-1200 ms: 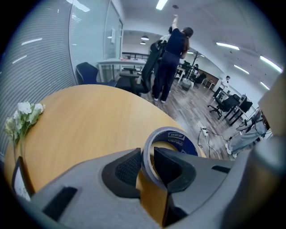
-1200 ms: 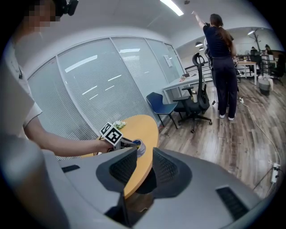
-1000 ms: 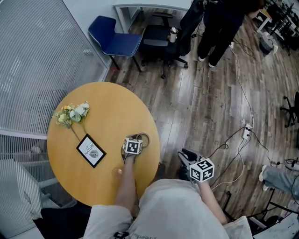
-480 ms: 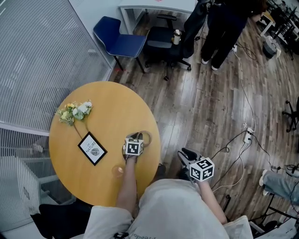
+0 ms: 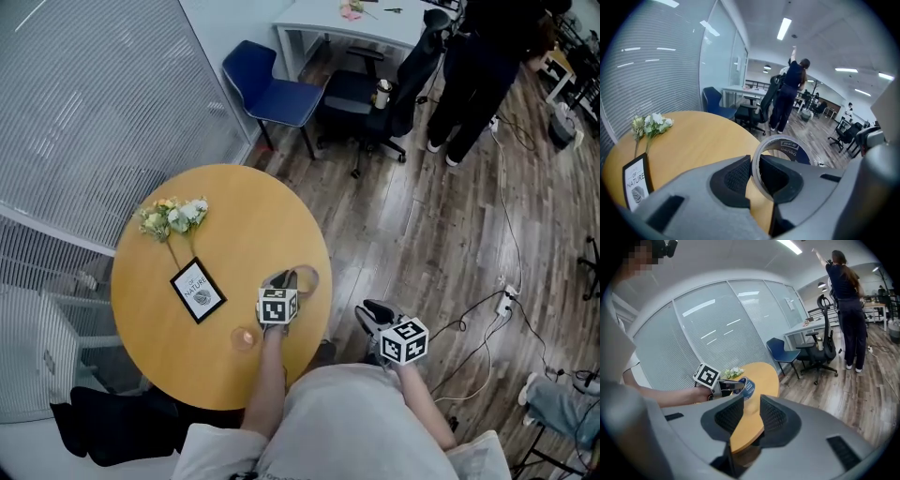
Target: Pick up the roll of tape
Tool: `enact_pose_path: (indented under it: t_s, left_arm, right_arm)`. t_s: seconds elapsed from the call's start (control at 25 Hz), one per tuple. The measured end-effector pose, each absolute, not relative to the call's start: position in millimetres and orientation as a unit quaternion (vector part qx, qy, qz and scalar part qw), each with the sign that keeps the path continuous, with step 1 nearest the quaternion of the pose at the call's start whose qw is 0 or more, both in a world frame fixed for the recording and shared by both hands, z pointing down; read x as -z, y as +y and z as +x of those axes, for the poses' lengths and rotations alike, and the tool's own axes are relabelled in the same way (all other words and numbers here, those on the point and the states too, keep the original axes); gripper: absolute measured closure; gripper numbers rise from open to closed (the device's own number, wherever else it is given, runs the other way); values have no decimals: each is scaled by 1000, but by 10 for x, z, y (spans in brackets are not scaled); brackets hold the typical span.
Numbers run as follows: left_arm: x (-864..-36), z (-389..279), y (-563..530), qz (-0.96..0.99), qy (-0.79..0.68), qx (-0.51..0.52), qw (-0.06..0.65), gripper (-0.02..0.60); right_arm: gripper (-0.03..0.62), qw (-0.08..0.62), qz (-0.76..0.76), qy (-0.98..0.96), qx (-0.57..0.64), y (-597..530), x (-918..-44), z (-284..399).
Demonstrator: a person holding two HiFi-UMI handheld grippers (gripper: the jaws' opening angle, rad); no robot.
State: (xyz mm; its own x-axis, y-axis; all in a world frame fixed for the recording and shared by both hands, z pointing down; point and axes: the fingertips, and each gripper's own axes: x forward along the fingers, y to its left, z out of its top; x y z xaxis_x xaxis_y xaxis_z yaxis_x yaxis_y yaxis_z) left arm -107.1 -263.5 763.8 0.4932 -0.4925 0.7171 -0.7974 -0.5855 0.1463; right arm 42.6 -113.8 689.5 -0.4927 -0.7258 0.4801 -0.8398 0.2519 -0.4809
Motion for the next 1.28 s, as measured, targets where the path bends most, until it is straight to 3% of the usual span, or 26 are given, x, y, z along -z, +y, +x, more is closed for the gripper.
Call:
enact_pose_path:
  t_s: [0.64, 1.28]
  left_arm:
    - [-6994, -1316, -2307, 823, -458, -246, 229, 523]
    - [-6663, -1360, -1786, 806, -509, -173, 249, 523]
  right_arm:
    - [491, 104, 415, -841, -331, -1256, -6813, -43]
    - [494, 99, 404, -848, -328, -1154, -6820, 18]
